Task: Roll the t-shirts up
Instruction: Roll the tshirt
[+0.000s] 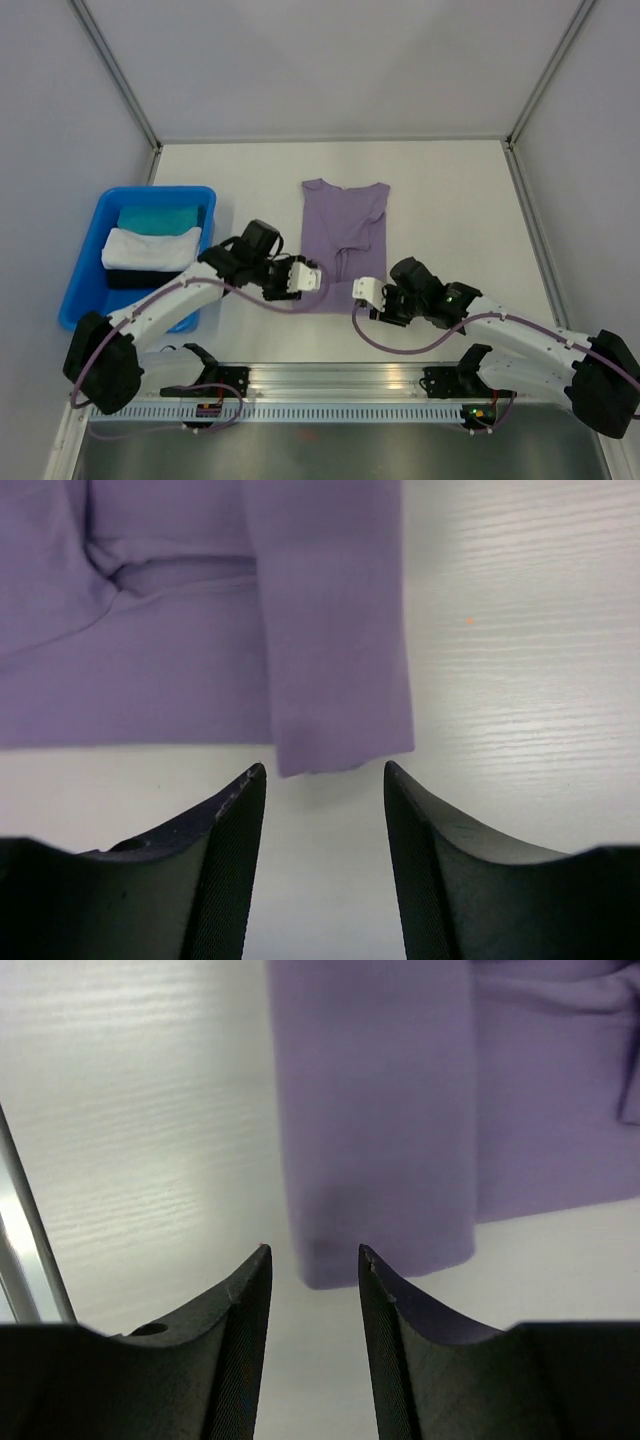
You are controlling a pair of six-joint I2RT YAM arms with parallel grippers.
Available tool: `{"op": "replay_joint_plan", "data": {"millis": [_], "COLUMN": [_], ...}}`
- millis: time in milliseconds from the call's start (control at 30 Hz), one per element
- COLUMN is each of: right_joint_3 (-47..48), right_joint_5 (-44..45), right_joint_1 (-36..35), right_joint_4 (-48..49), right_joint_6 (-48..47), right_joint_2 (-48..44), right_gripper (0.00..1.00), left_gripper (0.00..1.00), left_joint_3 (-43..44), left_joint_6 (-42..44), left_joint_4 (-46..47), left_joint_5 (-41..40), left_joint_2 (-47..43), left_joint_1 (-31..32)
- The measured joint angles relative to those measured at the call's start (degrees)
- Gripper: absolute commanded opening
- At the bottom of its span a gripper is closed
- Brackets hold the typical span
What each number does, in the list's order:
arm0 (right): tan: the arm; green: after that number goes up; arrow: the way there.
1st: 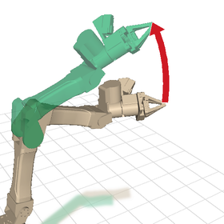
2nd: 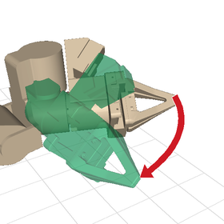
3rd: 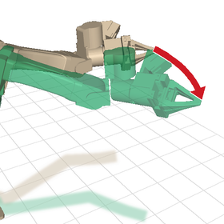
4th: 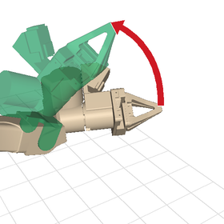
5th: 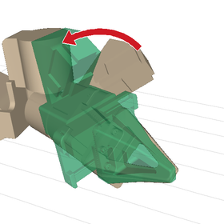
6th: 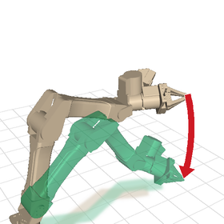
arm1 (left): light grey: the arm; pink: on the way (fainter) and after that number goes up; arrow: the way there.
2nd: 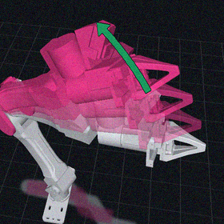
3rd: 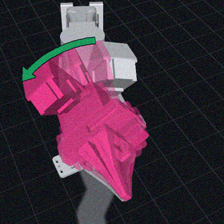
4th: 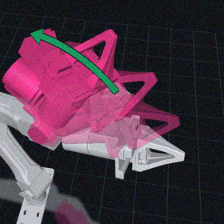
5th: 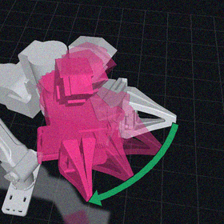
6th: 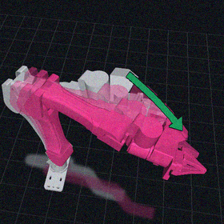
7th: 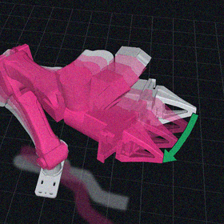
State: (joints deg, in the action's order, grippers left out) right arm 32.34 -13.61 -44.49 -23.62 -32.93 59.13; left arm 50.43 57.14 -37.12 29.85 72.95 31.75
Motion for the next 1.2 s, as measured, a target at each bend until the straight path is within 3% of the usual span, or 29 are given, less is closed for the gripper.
{"op": "replay_joint_plan", "data": {"millis": [100,233,567,633,767,867,1067,1200], "right_joint_3": [-3.7,-4.9,-5.5,-5.5,-5.5,-5.5,-5.5,-5.4], "right_joint_5": [4.1,8.3,14.8,15.3,15.8,16.1,16.0,15.8], "right_joint_1": [-4.7,-7.8,-8.2,-8.2,-8.2,-8.2,-8.2,-8.2], "right_joint_4": [-0.7,-0.3,4.2,4.8,6.2,6.6,6.6,6.6], "right_joint_6": [-1.6,-1.8,0.3,0.4,1.1,1.5,1.6,1.6], "right_joint_2": [-0.5,1.7,6.3,6.7,8.0,8.3,8.3,8.4], "right_gripper": [0.47,0.48,0.46,0.42,0.15,0.03,0.0,0.0], "left_gripper": [0.6,0.61,0.61,0.61,0.62,0.63,0.66,0.69], "left_joint_3": [-9.1,-16.8,-20.3,-20.6,-20.6,-20.7,-23.0,-24.4], "left_joint_6": [-0.1,-0.6,-2.9,-3.2,-3.5,-4.1,-5.2,-5.2], "left_joint_4": [6.7,13.7,24.0,24.5,24.0,22.3,18.1,17.9], "left_joint_5": [-4.5,-10.7,-17.9,-19.7,-21.4,-21.1,-19.1,-17.2], "left_joint_2": [-5.2,-4.3,-2.1,-2.5,-5.4,-10.9,-20.6,-19.6], "left_joint_1": [6.8,10.7,15.3,15.3,15.2,15.2,15.2,15.6]}}
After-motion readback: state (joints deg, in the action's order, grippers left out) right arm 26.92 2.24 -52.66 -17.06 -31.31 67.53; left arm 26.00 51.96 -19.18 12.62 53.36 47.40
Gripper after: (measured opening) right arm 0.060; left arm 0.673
